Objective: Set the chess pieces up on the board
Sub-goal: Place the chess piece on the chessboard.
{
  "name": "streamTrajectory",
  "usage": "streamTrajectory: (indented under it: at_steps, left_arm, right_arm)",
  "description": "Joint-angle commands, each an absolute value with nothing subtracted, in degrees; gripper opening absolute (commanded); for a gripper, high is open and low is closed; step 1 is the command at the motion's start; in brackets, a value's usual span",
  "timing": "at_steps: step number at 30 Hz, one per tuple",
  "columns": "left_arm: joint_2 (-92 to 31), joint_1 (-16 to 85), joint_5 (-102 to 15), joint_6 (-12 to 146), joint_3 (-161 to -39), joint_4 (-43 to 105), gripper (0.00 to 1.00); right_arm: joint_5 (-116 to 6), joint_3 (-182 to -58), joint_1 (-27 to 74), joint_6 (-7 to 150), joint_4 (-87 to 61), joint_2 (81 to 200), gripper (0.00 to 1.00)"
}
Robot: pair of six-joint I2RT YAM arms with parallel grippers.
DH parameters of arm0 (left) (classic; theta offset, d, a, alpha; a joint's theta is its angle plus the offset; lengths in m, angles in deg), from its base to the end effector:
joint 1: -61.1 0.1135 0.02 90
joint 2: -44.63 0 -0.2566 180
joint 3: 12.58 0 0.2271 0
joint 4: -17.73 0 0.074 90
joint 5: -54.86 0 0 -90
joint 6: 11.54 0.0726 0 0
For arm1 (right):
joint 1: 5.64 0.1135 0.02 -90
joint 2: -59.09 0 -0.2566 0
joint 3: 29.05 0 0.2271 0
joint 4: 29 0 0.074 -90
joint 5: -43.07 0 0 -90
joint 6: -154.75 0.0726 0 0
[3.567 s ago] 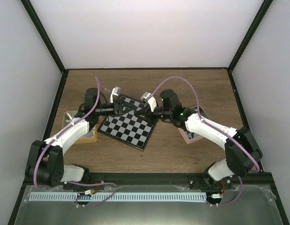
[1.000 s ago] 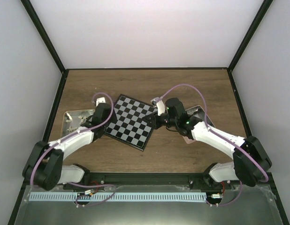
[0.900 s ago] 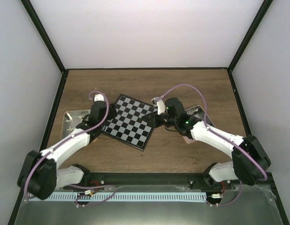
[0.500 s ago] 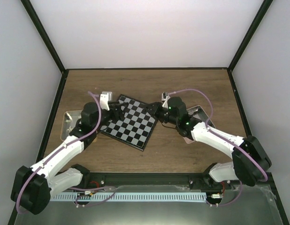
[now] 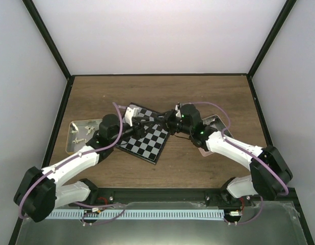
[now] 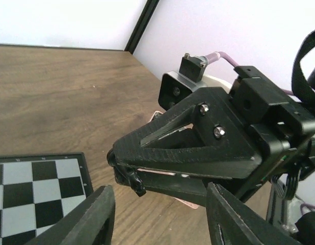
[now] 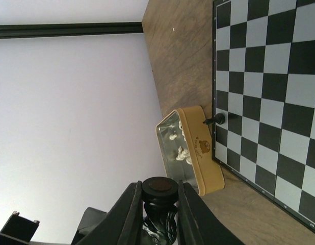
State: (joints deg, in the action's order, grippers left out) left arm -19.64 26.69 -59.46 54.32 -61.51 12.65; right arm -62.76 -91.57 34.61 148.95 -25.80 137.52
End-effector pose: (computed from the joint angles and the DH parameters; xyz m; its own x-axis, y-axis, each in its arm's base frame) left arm 0.2022 -0.1747 0.2596 -0.4814 -0.1220 -0.8680 0.7149 0.5182 -0.4694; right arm 0.2336 0.2237 0.2555 -0.8394 0.5435 -0.0066 0.1659 0.2678 0.9491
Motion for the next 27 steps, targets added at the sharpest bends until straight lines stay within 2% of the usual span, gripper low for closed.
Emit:
streamTrajectory:
  at_steps: [1,14,21,25,27]
  left_arm:
    - [-22.4,26.0,-59.8,52.3,-61.0,6.7,0.48]
    - [-26.2,25.2,-58.3,48.7,-61.1,4.4,0.28]
    - [-25.9,25.0,-53.0,49.0,-60.8,5.1,0.08]
    - [-26.3,25.0,-51.7,50.8,-63.0,10.7,0.04]
    - [-25.9,25.0,-51.4,51.4,-64.3,14.9,0.04]
  right_arm:
    - [-64.4,-93.8,34.7,151.3,-25.7,137.7,0.12]
    - [-65.9,-93.3,34.7,151.6,-26.7,137.8,0.12]
    - [-66.7,-92.9,34.7,151.2,-27.0,137.9,0.12]
    - [-66.2,-92.4,34.7,149.8,-26.7,137.7,0.18]
    - [-65.0,-91.9,34.7,148.6,-26.1,137.3,0.27]
